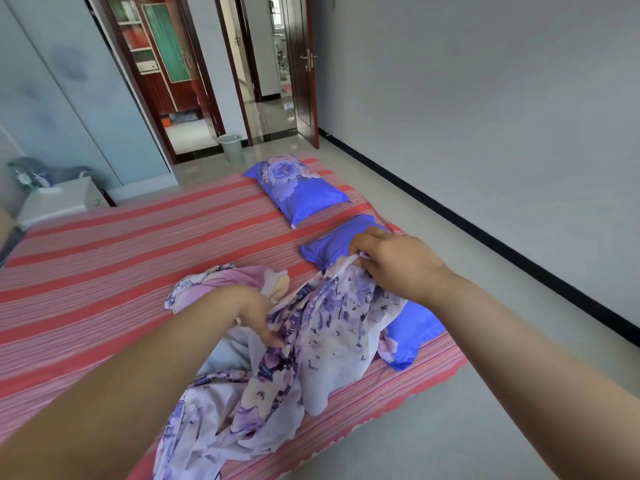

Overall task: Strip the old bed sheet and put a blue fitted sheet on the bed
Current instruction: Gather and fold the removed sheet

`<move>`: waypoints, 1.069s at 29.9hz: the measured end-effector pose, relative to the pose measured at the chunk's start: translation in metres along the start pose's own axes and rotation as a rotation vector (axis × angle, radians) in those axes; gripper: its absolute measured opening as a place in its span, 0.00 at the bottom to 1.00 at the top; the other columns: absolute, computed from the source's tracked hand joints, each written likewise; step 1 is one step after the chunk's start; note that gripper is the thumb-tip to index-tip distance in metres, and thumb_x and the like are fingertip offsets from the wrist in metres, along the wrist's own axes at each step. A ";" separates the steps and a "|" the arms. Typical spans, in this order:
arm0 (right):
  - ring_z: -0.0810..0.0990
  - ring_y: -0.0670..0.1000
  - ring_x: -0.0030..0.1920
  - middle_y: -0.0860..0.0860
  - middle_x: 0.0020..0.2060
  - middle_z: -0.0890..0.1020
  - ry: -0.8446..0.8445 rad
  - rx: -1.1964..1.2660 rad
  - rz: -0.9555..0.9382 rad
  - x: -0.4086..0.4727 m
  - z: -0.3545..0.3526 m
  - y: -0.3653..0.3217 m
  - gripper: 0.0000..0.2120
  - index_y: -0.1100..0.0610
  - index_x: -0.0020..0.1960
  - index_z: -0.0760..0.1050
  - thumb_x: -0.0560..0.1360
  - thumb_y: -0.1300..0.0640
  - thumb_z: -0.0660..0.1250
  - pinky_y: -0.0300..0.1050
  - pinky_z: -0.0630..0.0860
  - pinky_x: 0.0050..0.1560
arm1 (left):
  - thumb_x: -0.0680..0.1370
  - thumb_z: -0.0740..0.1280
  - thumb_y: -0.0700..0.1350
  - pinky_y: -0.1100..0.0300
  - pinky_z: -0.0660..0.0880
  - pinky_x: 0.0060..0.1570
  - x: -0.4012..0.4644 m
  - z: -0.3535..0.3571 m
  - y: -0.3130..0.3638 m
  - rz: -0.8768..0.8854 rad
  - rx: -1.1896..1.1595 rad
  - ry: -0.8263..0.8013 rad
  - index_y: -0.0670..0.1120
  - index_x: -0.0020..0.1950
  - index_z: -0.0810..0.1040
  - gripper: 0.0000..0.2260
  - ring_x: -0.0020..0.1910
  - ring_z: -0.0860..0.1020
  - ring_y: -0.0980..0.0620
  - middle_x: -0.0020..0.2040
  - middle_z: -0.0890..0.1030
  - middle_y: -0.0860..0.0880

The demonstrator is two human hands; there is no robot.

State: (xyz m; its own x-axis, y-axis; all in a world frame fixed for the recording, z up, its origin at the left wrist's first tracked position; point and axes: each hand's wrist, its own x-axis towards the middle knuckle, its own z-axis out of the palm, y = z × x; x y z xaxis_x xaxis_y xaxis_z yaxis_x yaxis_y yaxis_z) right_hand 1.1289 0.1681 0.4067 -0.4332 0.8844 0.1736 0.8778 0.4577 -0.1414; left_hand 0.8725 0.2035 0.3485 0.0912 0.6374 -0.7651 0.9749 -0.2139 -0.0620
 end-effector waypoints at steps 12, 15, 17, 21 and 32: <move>0.78 0.64 0.40 0.54 0.57 0.74 0.541 0.117 0.247 0.028 -0.012 0.005 0.11 0.55 0.59 0.73 0.79 0.57 0.58 0.51 0.72 0.35 | 0.69 0.71 0.43 0.43 0.70 0.47 -0.059 0.041 -0.157 -0.518 -0.200 1.630 0.41 0.52 0.81 0.13 0.58 0.70 0.35 0.68 0.69 0.41; 0.77 0.63 0.45 0.54 0.57 0.73 0.544 0.243 0.299 0.040 -0.022 -0.002 0.10 0.55 0.57 0.72 0.78 0.58 0.56 0.50 0.71 0.39 | 0.74 0.62 0.65 0.38 0.68 0.57 -0.019 0.149 -0.140 -0.396 -0.182 1.061 0.58 0.55 0.77 0.16 0.69 0.61 0.48 0.70 0.66 0.53; 0.77 0.63 0.48 0.56 0.57 0.74 0.470 0.247 0.244 0.045 -0.021 -0.009 0.10 0.57 0.56 0.72 0.78 0.58 0.56 0.51 0.72 0.42 | 0.75 0.58 0.66 0.42 0.69 0.60 0.010 0.228 -0.118 -0.302 -0.115 0.567 0.60 0.57 0.76 0.17 0.71 0.60 0.54 0.70 0.65 0.58; 0.77 0.62 0.50 0.58 0.55 0.74 0.322 0.241 0.025 0.051 -0.011 -0.035 0.11 0.58 0.56 0.74 0.77 0.59 0.56 0.55 0.75 0.48 | 0.81 0.55 0.56 0.59 0.69 0.61 0.018 0.253 -0.081 -0.339 -0.407 0.376 0.45 0.63 0.75 0.20 0.62 0.74 0.50 0.64 0.76 0.48; 0.69 0.51 0.34 0.46 0.32 0.70 0.111 0.265 -0.195 0.037 -0.029 -0.080 0.07 0.55 0.43 0.67 0.74 0.55 0.64 0.44 0.62 0.32 | 0.78 0.63 0.51 0.57 0.74 0.46 -0.027 0.106 0.037 0.125 -1.071 1.105 0.51 0.62 0.71 0.13 0.49 0.78 0.52 0.51 0.79 0.53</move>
State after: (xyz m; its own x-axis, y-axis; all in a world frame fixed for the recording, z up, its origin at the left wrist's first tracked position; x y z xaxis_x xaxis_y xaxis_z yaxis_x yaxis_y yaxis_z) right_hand 1.0483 0.1619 0.4523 -0.5494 0.7696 0.3252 0.6910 0.6374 -0.3410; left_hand 0.8847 0.0998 0.2990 -0.1905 0.9717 0.1394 0.5899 -0.0002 0.8075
